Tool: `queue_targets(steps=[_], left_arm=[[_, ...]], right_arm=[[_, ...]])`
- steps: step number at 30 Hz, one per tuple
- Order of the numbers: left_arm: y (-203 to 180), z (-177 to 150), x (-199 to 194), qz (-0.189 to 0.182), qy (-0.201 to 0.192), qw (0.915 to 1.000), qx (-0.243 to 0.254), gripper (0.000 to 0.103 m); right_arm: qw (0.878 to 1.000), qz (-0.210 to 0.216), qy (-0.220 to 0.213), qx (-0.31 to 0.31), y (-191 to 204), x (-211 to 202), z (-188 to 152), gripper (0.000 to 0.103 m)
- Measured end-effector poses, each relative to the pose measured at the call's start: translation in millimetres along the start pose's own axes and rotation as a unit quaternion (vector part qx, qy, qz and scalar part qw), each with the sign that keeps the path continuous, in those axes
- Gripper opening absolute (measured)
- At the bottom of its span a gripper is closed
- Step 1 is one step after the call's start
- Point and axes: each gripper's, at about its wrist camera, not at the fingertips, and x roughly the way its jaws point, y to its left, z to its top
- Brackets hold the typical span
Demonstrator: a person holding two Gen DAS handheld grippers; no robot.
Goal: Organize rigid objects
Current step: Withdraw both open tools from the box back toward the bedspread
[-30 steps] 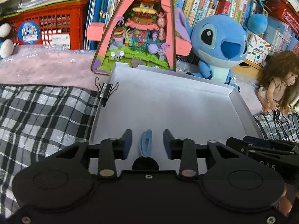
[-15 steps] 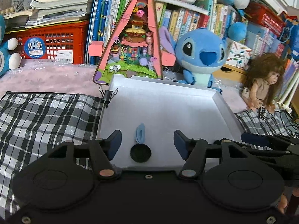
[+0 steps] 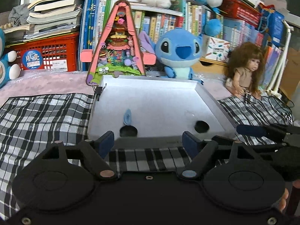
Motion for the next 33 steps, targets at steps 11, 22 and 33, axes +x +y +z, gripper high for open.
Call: queue_targets(steps=[11,22,33], left_arm=[[-9,-28,-26,-0.011,-0.009,0.9998,0.010,0.082],[-12,-52,-49,0.000,-0.028,0.9994,0.019,0.083],[-13,-82,-75,0.012,-0.051,0.9979,0.040,0.084]], right_arm=[[0.997,-0.016,-0.054,-0.054,23,-34,-25,0.087],[0.997,-0.013,-0.057,-0.042,28,-49,-51,0.089],[0.998,-0.013,-0.060,-0.024,28,-67,-75,0.089]])
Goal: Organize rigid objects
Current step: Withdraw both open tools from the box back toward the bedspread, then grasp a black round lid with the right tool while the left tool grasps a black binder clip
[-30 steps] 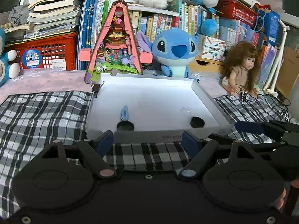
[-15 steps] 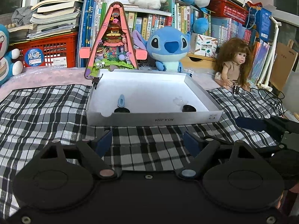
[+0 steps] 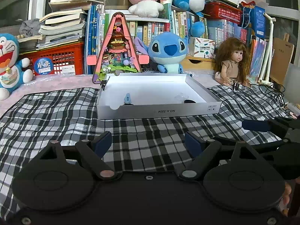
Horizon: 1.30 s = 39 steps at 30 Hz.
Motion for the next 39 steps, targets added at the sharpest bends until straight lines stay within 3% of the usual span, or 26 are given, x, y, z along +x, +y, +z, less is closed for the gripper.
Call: queue_targets(steps=[13,18,21,27,39], left_arm=[[4,-38,-27,0.002,-0.006,0.9999,0.009,0.081],[12,-53,-34,0.008,0.005,0.9999,-0.007,0.074],[16,-61,-37,0.010,0.012,0.9997,-0.019,0.061],[16,-70,-39,0.007,0.017,0.9995,-0.024,0.047],[11,-74,-32,0.009,0.024,0.9991,-0.032,0.041]], right_arm=[[1.000,0.004,0.003,0.013,5,-25,-21,0.089],[1.000,-0.002,0.000,0.006,10,-36,-34,0.089],[1.000,0.004,0.006,0.008,12,-40,-41,0.088],[1.000,0.020,0.005,0.003,20,-52,-55,0.088],[0.998,0.067,0.013,-0.016,37,-60,-64,0.057]])
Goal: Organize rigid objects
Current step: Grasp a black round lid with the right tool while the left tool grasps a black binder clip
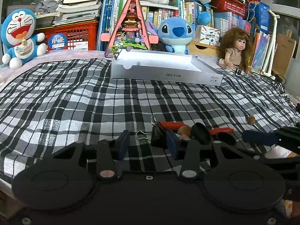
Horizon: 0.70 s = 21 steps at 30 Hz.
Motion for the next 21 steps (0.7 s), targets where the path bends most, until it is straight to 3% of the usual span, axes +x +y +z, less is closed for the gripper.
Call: queue_targets(steps=[7,15,21], left_arm=[[-3.5,1.3,5.5,-0.003,0.002,1.0000,0.002,0.040],[-4.2,4.3,8.0,-0.004,-0.002,1.0000,-0.007,0.031],[-9.6,4.9,7.2,-0.001,-0.011,0.9999,0.010,0.027]], right_arm=[[1.000,-0.004,-0.004,-0.007,8.2,4.6,-1.8,0.055],[1.000,-0.011,-0.007,0.003,9.0,10.0,-2.4,0.038],[1.000,-0.011,-0.011,0.012,8.0,8.6,-3.0,0.037]])
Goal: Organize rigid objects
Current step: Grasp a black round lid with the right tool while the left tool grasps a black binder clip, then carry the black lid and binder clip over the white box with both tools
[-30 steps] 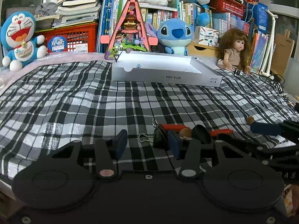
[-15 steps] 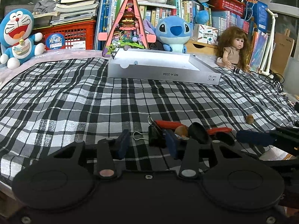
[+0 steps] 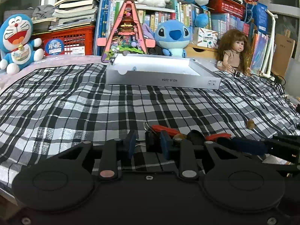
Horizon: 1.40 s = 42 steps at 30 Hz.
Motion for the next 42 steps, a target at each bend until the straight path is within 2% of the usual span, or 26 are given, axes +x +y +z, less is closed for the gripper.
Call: queue_targets(steps=[4,6,9,12,27,42], left_arm=[[-1,1,5,-0.001,0.005,1.0000,-0.001,0.027],[-1,1,7,-0.003,0.005,1.0000,-0.006,0.015],[-1,4,3,0.009,-0.004,0.9998,-0.015,0.009],[-2,8,-3,0.015,-0.014,0.9998,-0.007,0.008],[5,28,-5,0.009,-0.012,0.9996,-0.024,0.008],[19,68,10,0.012,-0.008,0.9989,-0.044,0.008]], right_arm=[[1.000,0.000,0.002,0.007,-3,1,0,0.037],[1.000,0.001,0.003,0.007,-3,2,1,0.037],[1.000,-0.002,0.000,0.010,-3,2,2,0.036],[1.000,-0.008,-0.007,0.019,-7,-1,6,0.036],[0.998,-0.033,-0.023,0.043,-30,0,25,0.037],[0.996,-0.052,-0.019,0.073,-54,16,53,0.037]])
